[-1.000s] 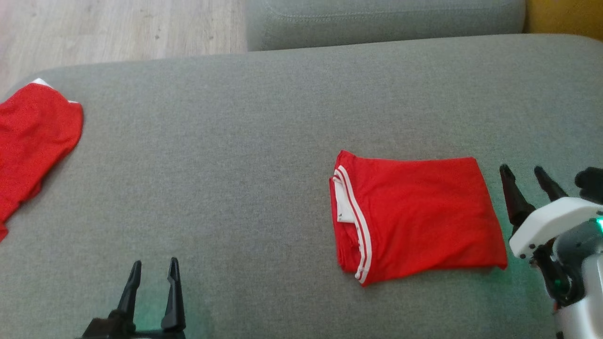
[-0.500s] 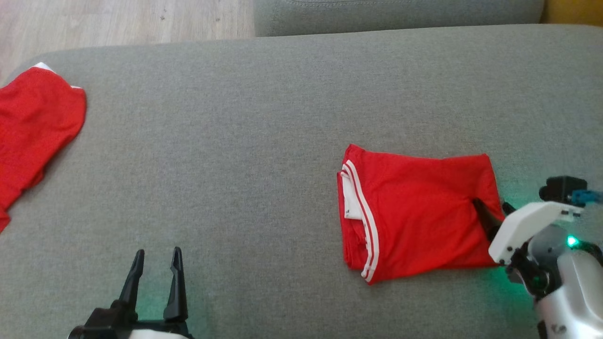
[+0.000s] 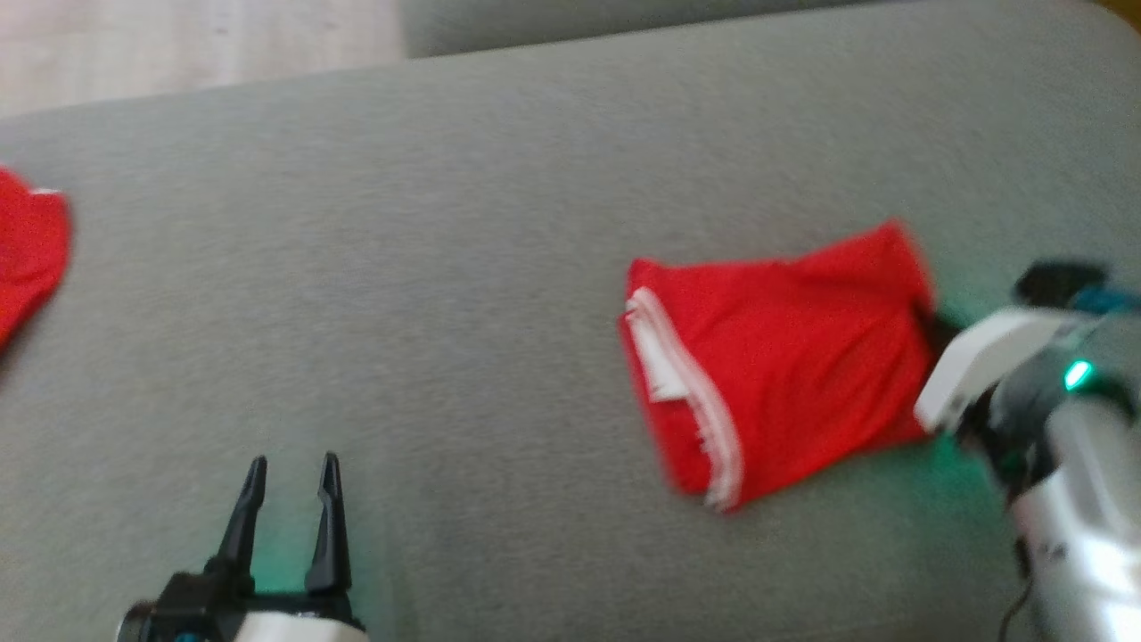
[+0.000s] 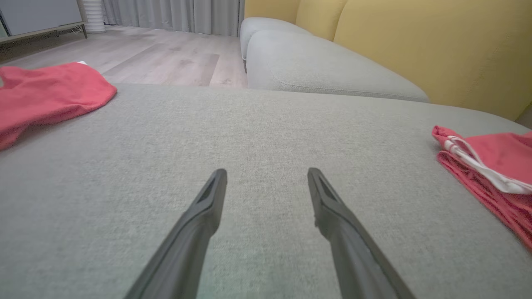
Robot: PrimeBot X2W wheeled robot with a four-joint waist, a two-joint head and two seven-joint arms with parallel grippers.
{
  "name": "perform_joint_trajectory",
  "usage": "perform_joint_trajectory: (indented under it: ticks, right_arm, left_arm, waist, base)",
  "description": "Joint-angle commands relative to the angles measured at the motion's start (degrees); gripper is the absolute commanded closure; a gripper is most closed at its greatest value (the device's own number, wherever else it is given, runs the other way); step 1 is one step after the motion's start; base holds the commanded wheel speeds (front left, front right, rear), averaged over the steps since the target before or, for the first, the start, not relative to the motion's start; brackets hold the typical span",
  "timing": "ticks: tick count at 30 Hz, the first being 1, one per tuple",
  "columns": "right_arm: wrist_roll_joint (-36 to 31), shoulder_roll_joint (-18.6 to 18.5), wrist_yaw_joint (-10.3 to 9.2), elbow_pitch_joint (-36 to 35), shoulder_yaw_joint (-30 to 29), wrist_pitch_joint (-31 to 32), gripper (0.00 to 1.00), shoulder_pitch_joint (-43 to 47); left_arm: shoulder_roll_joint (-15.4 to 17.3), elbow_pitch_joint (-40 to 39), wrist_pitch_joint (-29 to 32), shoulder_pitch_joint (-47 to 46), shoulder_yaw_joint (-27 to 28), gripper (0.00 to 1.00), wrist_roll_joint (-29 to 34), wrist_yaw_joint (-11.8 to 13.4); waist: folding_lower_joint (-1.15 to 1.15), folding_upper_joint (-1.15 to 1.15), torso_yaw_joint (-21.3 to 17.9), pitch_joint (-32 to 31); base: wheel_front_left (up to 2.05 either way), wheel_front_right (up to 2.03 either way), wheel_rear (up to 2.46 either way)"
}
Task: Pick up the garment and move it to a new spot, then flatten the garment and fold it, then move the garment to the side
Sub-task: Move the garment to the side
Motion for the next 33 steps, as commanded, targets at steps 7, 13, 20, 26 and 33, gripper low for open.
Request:
perform_joint_trajectory:
  ticks: [7, 13, 20, 26, 33]
  right_arm:
    - [-11.70, -4.46, 0.41, 3.63, -7.84, -10.92, 1.00, -16.02]
    - [-20.83, -6.92, 0.41, 9.48, -16.54, -16.25, 1.00, -24.18]
    - [-30.87, -8.91, 0.41, 11.99, -25.67, -17.82, 1.00, -28.45]
    - [-37.47, -7.61, 0.41, 12.07, -29.92, -18.99, 1.00, -30.00]
    - [-47.31, -3.82, 0.41, 9.74, -34.14, -20.46, 0.00, -29.51]
  left_arm:
    - [2.29, -3.29, -0.55, -7.43, 0.11, 0.00, 2.22, -0.58]
    - [4.28, -3.92, -0.55, -9.80, -1.33, 0.00, 2.55, -0.76]
    - [5.57, -4.29, -0.55, -9.02, -0.17, 0.00, 2.21, -0.78]
    - [5.51, -4.63, -0.55, -9.28, -0.05, 0.00, 2.27, -0.72]
    - [5.19, -4.87, -0.55, -8.98, 0.32, 0.00, 2.25, -0.51]
  waist:
    - [0.00, 0.00, -7.69, 9.15]
    - [0.00, 0.00, -7.45, 13.14]
    - [0.00, 0.00, -6.52, 14.66]
    - [0.00, 0.00, -6.38, 15.10]
    - [0.00, 0.00, -6.93, 14.41]
  base:
    - [0.00, 0.00, 0.00]
    - [0.00, 0.00, 0.00]
    - [0.00, 0.00, 0.00]
    - [0.00, 0.00, 0.00]
    - [0.00, 0.00, 0.00]
